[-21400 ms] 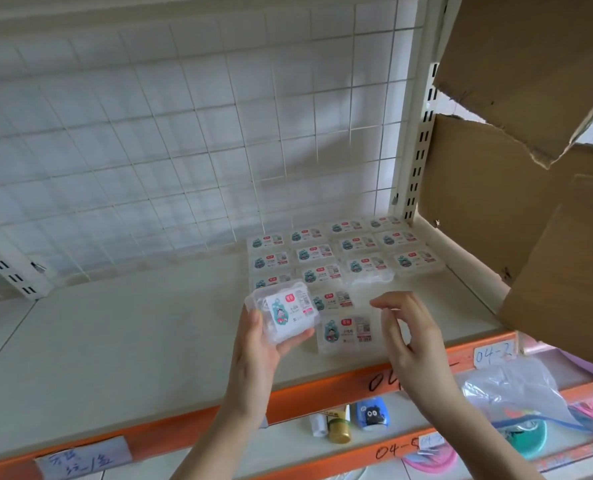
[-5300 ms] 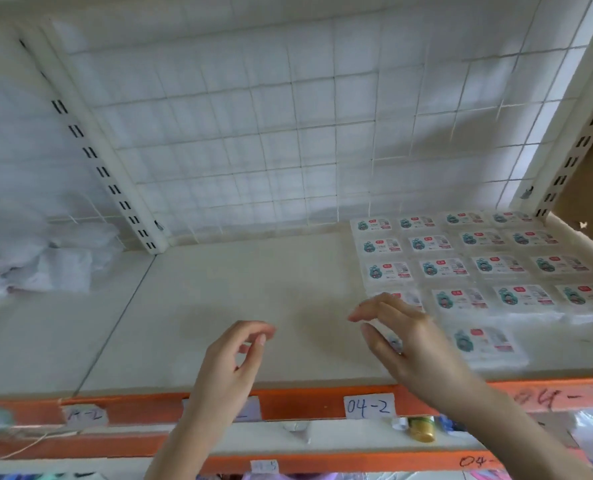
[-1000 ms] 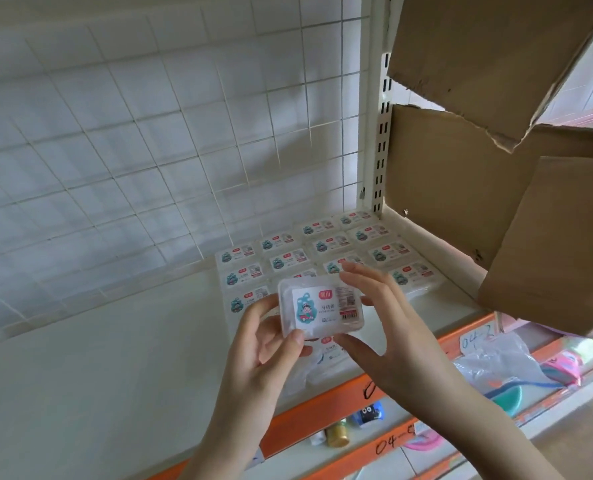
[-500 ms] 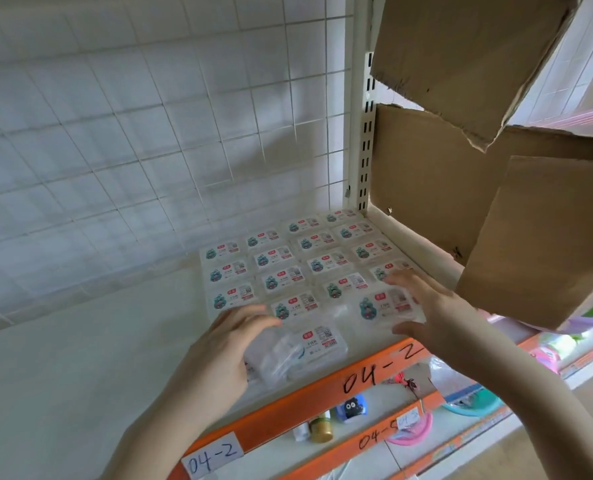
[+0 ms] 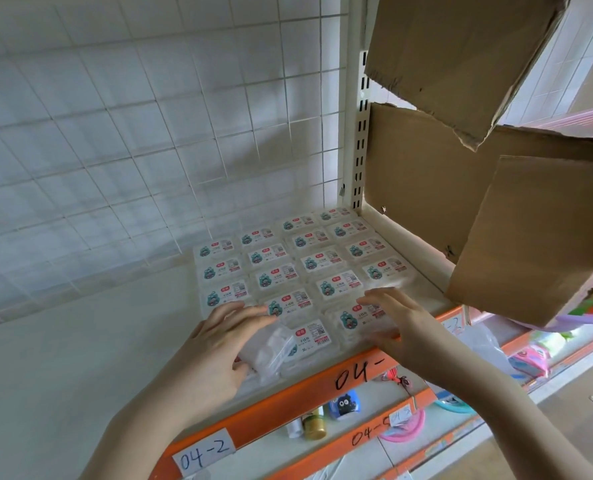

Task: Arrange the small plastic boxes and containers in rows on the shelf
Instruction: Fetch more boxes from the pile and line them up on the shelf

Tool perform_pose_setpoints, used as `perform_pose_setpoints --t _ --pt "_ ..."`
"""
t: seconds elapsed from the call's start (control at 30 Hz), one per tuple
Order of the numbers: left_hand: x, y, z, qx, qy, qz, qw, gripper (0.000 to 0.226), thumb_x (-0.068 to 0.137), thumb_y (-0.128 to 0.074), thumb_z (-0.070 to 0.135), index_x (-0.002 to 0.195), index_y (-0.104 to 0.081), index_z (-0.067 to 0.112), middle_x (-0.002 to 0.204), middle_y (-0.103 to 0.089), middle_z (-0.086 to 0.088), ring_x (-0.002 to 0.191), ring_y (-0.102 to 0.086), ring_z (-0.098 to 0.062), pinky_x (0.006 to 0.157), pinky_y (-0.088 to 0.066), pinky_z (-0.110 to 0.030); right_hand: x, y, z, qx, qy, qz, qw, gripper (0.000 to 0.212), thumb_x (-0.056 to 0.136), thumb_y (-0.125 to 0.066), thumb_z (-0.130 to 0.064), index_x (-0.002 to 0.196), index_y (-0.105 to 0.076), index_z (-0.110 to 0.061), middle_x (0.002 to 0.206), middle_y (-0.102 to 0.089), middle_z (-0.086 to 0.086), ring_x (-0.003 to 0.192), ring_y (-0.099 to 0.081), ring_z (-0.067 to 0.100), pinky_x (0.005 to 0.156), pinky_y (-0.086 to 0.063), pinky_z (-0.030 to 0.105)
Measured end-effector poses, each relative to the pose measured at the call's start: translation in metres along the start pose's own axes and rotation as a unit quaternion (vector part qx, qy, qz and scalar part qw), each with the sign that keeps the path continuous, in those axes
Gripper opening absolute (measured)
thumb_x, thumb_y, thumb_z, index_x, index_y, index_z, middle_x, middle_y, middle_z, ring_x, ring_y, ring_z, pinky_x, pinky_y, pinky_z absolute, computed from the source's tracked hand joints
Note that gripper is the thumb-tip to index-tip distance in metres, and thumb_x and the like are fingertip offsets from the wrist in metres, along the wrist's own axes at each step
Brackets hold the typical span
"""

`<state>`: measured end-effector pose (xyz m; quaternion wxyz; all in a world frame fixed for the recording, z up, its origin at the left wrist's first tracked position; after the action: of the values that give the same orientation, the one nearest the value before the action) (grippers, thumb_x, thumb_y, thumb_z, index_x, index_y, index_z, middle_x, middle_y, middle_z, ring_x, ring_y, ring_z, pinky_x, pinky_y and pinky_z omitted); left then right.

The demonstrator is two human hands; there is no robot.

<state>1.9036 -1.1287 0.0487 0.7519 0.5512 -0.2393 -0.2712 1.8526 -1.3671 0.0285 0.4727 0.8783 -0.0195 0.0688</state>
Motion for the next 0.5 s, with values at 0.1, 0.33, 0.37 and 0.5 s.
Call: perform_pose_setpoints --t 0.1,0.33,0.37,0.5 --pt "0.002 0.002 -0.002 -0.016 -0.010 0.017 1.000 0.067 0.080 -0.067 0.011 0.136 -0.039 0.036 0.135 -0.031 0.025 0.125 -0.012 0.011 0.110 -0.018 -0.021 -0.001 0.000 -0.002 -0.017 0.012 0.011 1.000 0.050 0.087 -0.064 -0.028 0.134 -0.046 -0.027 0.140 -0.037 -0.011 0.126 -0.038 0.007 0.102 -0.040 0.019" --pt "0.002 0.011 0.001 -0.013 -0.009 0.070 0.997 0.075 0.073 -0.078 0.025 0.137 -0.040 0.030 0.130 -0.035 0.019 0.120 -0.021 0.005 0.107 -0.025 -0.023 0.001 -0.002 0.000 -0.030 -0.001 -0.001 1.000 0.051 0.089 -0.061 -0.036 0.136 -0.043 -0.028 0.139 -0.035 -0.014 0.128 -0.029 0.004 0.104 -0.031 0.017" --pt "0.001 0.013 0.004 -0.012 -0.011 0.085 0.996 0.075 0.071 -0.079 0.025 0.137 -0.042 0.030 0.129 -0.036 0.018 0.120 -0.023 0.004 0.106 -0.028 -0.025 0.001 -0.003 0.000 -0.033 -0.002 -0.002 0.999 0.051 0.089 -0.060 -0.036 0.136 -0.043 -0.028 0.139 -0.034 -0.014 0.129 -0.027 0.004 0.104 -0.030 0.017" --pt "0.001 0.023 0.017 -0.089 0.007 0.145 0.985 0.070 0.071 -0.079 0.029 0.132 -0.045 0.032 0.124 -0.035 0.025 0.120 -0.030 0.007 0.098 -0.030 -0.017 -0.002 0.000 -0.005 -0.057 0.001 0.016 0.998 0.051 0.089 -0.060 -0.036 0.136 -0.044 -0.026 0.140 -0.037 -0.009 0.131 -0.027 0.008 0.105 -0.030 0.021"
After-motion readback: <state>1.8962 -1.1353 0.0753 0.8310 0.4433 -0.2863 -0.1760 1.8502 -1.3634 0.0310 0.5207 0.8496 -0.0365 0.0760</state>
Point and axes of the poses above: each hand's wrist, its own x-axis towards the middle knuckle, its own y-axis out of the back of the hand, z = x × y, the point moved 7 cm from there along x, towards the middle knuckle
